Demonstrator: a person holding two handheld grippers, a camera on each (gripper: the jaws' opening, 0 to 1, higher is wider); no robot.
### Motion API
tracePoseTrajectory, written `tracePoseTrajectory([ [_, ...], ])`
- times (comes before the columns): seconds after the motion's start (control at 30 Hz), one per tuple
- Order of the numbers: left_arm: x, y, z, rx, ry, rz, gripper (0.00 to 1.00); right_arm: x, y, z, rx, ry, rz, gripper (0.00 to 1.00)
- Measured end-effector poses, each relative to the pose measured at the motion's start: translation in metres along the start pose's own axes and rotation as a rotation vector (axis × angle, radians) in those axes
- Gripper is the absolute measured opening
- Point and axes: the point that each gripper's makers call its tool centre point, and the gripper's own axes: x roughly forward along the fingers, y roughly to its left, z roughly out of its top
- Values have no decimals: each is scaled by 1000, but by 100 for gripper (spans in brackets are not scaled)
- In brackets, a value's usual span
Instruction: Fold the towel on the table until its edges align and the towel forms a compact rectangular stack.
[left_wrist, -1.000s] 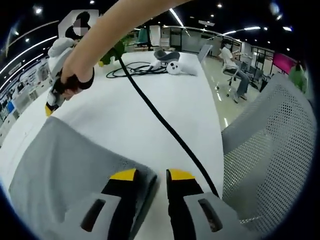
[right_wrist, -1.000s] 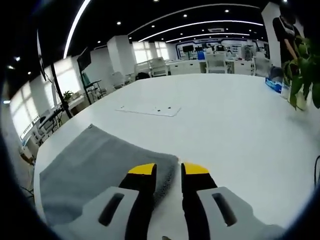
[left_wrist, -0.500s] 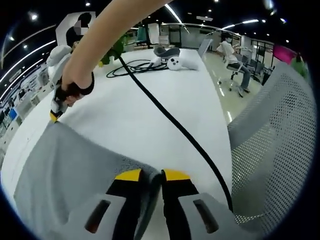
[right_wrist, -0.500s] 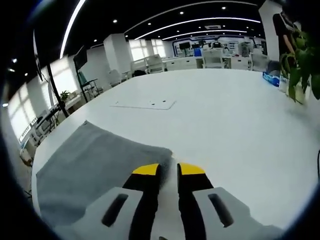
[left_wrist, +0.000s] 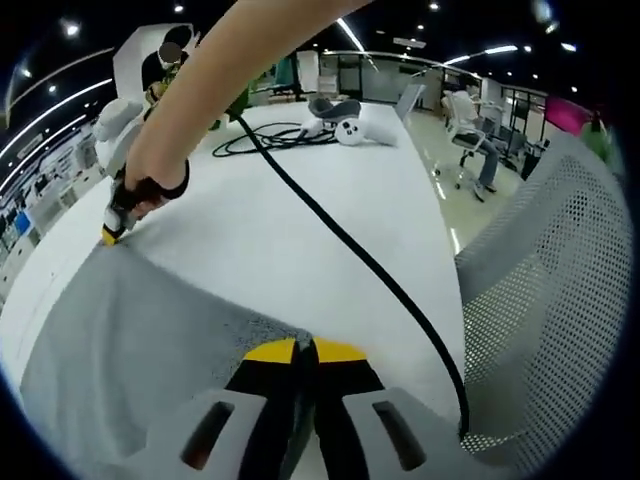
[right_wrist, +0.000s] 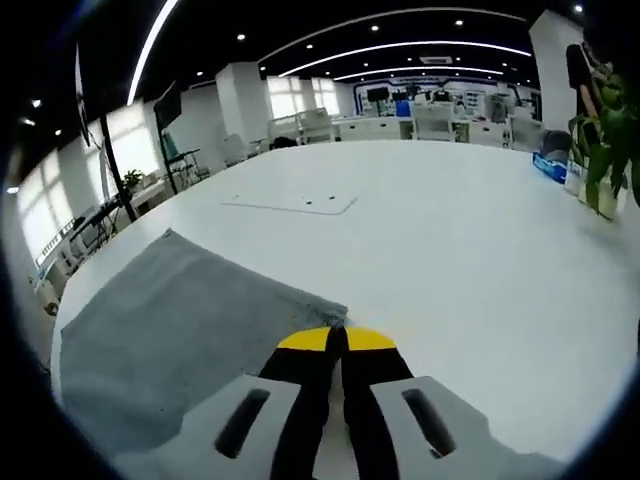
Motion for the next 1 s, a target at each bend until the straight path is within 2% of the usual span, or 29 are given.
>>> tracePoseTrajectory([
  [0.17,0,-2,0,-6,-17,5,4,5,-5,-1,22,-16,-7,0],
  [0.23,0,-1,1,-86,-45,2,4,4,-4,-2,118,-20,-22,0],
  [0.4,-2,1,0,-109,-56,0,4,4,-2,1,112,-18,-27,0],
  [0.5,-7,1,3,-113,-68,3,3,3,-3,7,138,-25,-28,0],
  [0.67,-20,6,12,-141,-108,24,3,-1,1,21,131,-35,-22,0],
  [1.0,-48,11,18,-126,-141,79,3,-13,18,49,150,-68,-8,0],
])
